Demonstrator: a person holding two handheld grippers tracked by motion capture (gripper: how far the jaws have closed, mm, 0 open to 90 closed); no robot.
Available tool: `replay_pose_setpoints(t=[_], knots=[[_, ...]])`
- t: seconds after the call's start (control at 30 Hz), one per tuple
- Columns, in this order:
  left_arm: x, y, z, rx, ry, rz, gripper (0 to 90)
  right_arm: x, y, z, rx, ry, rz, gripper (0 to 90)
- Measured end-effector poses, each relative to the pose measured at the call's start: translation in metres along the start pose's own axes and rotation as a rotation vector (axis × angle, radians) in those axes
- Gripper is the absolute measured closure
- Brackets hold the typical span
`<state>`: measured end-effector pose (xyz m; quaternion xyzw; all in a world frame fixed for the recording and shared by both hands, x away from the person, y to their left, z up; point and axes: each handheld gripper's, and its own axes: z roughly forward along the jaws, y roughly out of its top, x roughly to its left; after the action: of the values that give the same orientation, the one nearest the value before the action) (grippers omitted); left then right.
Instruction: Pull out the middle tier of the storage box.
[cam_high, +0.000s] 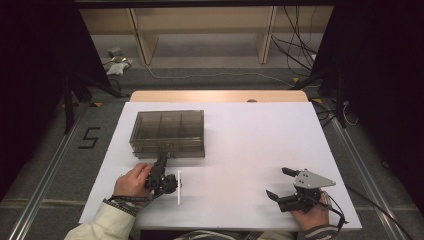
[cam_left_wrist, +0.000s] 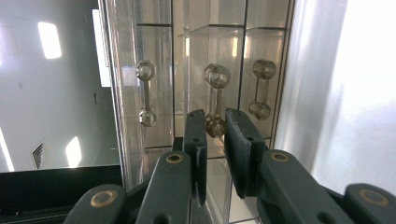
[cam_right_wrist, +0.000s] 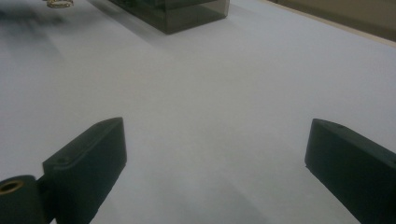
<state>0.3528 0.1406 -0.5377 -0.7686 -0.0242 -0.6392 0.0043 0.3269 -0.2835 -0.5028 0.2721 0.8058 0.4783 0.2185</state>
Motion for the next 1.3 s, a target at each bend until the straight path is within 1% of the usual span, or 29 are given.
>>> replay_pose_setpoints(t=[0.1,0.13,0.17,0.23,0.33,0.37,0.43,0.47,0.57,0.63,0.7,0.73,0.8,0.97,1.03,1.07,1.1,1.13,1.17,1.2,1.23,1.27,1.3], knots=[[0.001,0.000,-0.002,-0.007,0.000,0.005,78.1,0.000,0.000,0.000,0.002,-0.001,0.000,6.5],[0.001,0.000,-0.003,-0.012,-0.001,-0.002,78.1,0.000,0.000,0.000,0.002,-0.001,-0.001,6.5],[0.002,0.000,-0.005,-0.007,-0.008,0.008,78.2,0.000,0.000,0.000,0.002,0.000,0.001,6.5],[0.002,0.000,-0.006,-0.013,-0.008,0.001,77.9,0.000,0.000,0.000,0.003,0.000,0.001,6.5],[0.003,-0.001,-0.008,-0.013,-0.014,0.005,73.7,0.000,0.000,0.000,0.001,-0.001,-0.002,6.6],[0.003,-0.001,-0.008,-0.014,-0.013,0.001,73.7,0.000,0.000,0.000,0.001,-0.001,-0.002,6.6],[0.004,-0.002,-0.009,-0.010,-0.019,0.005,72.0,0.000,0.000,0.000,0.003,0.000,-0.002,6.6],[0.004,-0.002,-0.009,-0.016,-0.014,-0.007,70.6,0.001,0.000,0.000,0.004,0.000,-0.002,6.6],[0.006,-0.003,-0.010,-0.015,-0.018,-0.009,67.5,0.001,0.000,0.000,0.003,0.000,-0.002,6.6],[0.009,-0.004,-0.012,-0.025,-0.030,-0.022,65.1,0.001,0.000,0.000,0.003,0.000,-0.003,6.6],[0.010,-0.005,-0.012,-0.030,-0.032,-0.024,63.2,0.001,0.000,0.000,0.003,0.000,-0.003,6.6],[0.011,-0.005,-0.013,-0.036,-0.039,-0.029,62.4,0.001,0.000,0.000,0.003,0.000,-0.003,6.6],[0.013,-0.006,-0.015,-0.048,-0.044,-0.039,62.1,0.001,0.000,0.000,0.003,0.000,-0.003,6.6],[0.015,-0.006,-0.017,-0.058,-0.037,-0.045,61.4,0.001,0.000,0.000,0.004,-0.001,-0.004,6.6],[0.017,-0.006,-0.018,-0.061,-0.036,-0.042,61.3,0.001,0.000,0.000,0.003,-0.001,-0.003,6.6],[0.019,-0.006,-0.019,-0.074,-0.036,-0.048,60.7,0.001,0.000,0.000,0.004,-0.001,-0.003,6.6],[0.019,-0.006,-0.019,-0.074,-0.036,-0.048,60.5,0.001,0.000,0.000,0.004,-0.001,-0.003,6.6],[0.020,-0.005,-0.020,-0.082,-0.045,-0.064,59.6,0.001,0.000,0.000,0.004,-0.002,-0.003,6.6],[0.020,-0.005,-0.020,-0.082,-0.045,-0.064,59.0,0.001,0.000,0.000,0.004,-0.002,-0.003,6.6],[0.021,-0.006,-0.021,-0.100,-0.058,-0.075,58.4,0.001,0.000,0.000,0.003,-0.002,-0.003,6.6],[0.021,-0.006,-0.021,-0.100,-0.058,-0.075,58.2,0.001,0.000,0.000,0.003,-0.002,-0.003,6.6],[0.021,-0.007,-0.020,-0.112,-0.063,-0.090,58.1,0.001,0.000,0.000,0.004,-0.002,-0.004,6.6],[0.021,-0.007,-0.020,-0.112,-0.065,-0.084,58.1,0.001,0.000,0.000,0.004,-0.002,-0.004,6.6]])
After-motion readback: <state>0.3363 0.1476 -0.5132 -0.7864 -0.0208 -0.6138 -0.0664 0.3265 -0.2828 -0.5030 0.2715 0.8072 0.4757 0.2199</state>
